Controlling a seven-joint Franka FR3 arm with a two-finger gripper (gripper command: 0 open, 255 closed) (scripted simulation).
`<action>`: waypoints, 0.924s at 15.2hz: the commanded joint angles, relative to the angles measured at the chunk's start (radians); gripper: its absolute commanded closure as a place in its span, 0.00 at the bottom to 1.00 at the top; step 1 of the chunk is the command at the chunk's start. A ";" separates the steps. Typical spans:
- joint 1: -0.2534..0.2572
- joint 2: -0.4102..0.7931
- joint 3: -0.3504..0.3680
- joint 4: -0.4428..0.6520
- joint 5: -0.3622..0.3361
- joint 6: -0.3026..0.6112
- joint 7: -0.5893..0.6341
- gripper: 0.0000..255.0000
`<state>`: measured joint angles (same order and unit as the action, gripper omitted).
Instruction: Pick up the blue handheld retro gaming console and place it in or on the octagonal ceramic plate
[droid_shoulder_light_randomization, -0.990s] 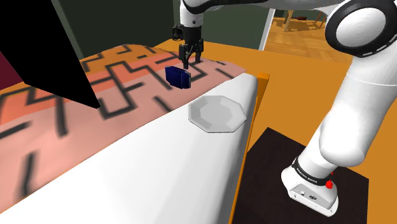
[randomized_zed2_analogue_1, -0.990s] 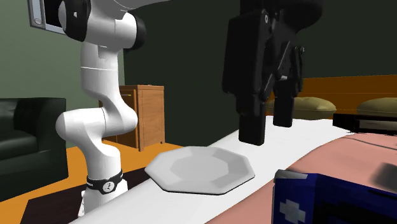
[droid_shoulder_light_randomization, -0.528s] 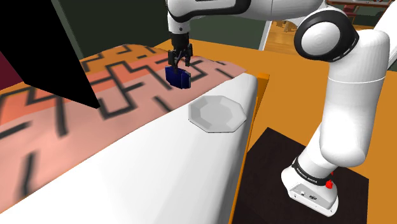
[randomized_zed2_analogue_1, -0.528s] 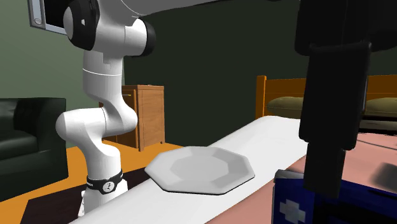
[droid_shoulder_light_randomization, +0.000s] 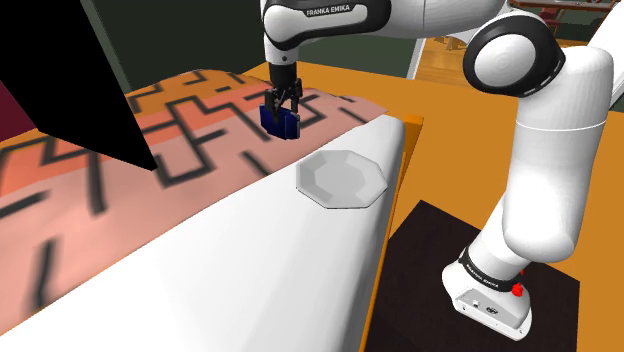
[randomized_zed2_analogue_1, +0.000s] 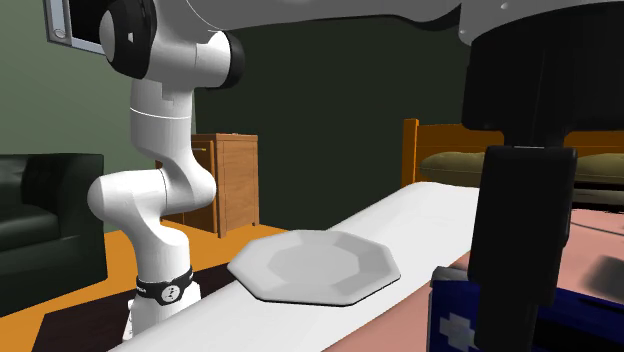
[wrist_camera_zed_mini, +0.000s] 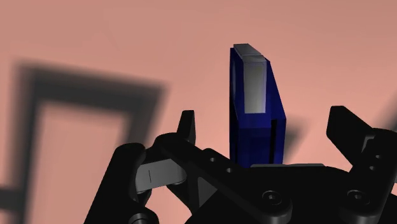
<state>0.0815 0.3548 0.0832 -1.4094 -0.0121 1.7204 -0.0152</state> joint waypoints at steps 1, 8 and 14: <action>0.000 0.000 0.000 -0.001 0.000 0.001 0.000 0.00; 0.000 0.000 0.000 -0.001 0.000 0.001 0.000 1.00; 0.000 0.000 0.000 -0.001 0.000 0.001 0.000 1.00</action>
<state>0.0808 0.3513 0.0823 -1.4112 -0.0131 1.7242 -0.0147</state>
